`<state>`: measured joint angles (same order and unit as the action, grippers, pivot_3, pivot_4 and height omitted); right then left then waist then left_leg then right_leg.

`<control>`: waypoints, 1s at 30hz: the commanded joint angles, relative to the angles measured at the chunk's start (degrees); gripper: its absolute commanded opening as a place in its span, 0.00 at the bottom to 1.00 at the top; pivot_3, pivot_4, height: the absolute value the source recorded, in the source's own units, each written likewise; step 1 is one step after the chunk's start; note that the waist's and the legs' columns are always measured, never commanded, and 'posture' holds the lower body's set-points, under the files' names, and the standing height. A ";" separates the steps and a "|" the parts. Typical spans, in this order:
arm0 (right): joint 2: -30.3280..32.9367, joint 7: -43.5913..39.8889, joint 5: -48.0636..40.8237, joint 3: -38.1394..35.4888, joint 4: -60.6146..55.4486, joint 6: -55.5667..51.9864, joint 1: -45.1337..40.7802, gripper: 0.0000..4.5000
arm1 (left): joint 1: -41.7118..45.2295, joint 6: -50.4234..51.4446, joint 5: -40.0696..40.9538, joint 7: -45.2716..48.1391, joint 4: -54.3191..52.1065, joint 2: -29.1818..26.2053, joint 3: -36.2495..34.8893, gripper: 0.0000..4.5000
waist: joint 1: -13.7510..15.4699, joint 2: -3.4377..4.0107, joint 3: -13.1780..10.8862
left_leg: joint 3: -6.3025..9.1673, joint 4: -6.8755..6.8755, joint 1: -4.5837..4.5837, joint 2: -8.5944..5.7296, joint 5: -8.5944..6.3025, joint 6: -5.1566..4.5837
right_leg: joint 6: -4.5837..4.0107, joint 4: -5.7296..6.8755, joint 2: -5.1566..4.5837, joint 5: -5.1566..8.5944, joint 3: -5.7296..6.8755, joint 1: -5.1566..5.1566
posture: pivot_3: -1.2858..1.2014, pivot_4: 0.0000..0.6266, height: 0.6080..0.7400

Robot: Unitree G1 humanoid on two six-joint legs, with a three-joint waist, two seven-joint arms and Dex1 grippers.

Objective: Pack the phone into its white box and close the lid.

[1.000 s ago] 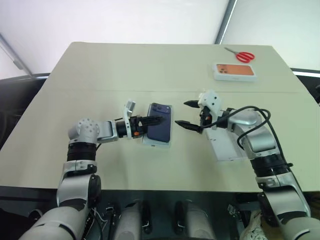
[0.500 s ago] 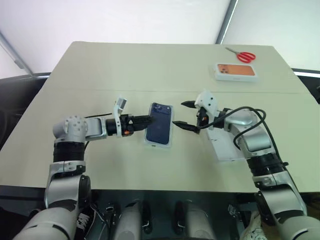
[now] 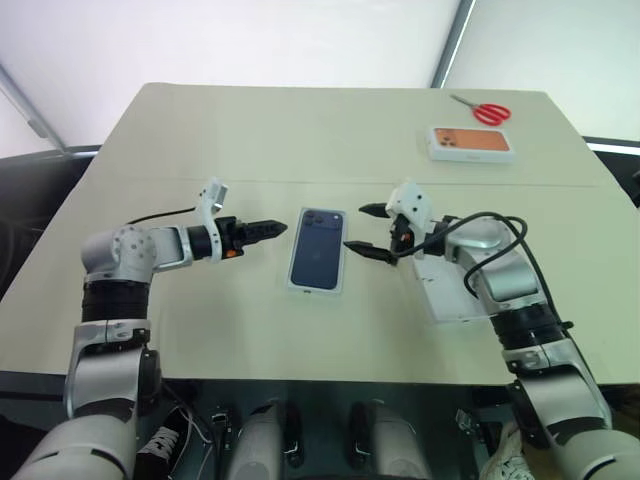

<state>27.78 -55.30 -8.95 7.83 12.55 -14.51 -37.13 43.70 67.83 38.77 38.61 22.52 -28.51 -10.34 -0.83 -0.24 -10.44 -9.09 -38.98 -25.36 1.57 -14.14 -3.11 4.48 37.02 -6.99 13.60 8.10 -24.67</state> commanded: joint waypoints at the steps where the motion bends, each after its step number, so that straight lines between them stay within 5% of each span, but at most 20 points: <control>1: 1.11 0.12 2.87 1.80 -1.15 3.35 1.22 0.46 | 0.62 -5.09 -4.22 -0.89 -0.96 0.06 2.59 0.46 | 0.07 0.00 0.00 | 0.00 0.00 0.00 0.00 0.00 0.00 | 0.00 0.00 0.00 0.00 0.00 0.00 | 0.52 0.24 0.98; 5: 1.07 0.97 5.41 3.49 -0.40 5.21 2.32 0.01 | -1.36 -10.00 -10.00 -0.37 -3.92 0.36 9.28 0.01 | 0.03 0.00 0.00 | -0.01 0.01 -0.01 -0.02 -0.01 0.01 | 0.00 0.00 0.00 0.00 0.00 -0.01 | 0.52 0.24 0.98; 10: 1.40 1.34 9.99 7.09 1.14 8.24 2.81 0.01 | -1.42 -11.11 -12.56 0.82 -3.92 3.28 13.66 0.01 | 0.07 0.00 0.00 | -0.02 0.00 -0.02 0.00 0.00 0.00 | 0.00 0.00 0.00 0.00 0.00 -0.03 | 0.52 0.24 0.98; 30: 10.62 -0.33 10.18 2.71 2.65 8.99 6.54 0.01 | 8.43 -18.35 -18.32 4.74 7.27 19.18 18.67 0.01 | 1.63 -0.01 0.00 | 0.02 -0.17 -0.02 -0.08 -0.06 -0.15 | 0.02 -0.01 -0.09 0.00 0.07 0.10 | 0.52 0.24 0.98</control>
<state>37.86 -55.24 1.50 11.18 16.16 -5.98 -31.20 50.32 51.41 20.32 41.78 29.74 -11.46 7.23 0.80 -0.25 -10.44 -9.06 -39.15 -25.38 1.49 -14.20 -3.27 4.50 37.00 -7.09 13.60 8.18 -24.57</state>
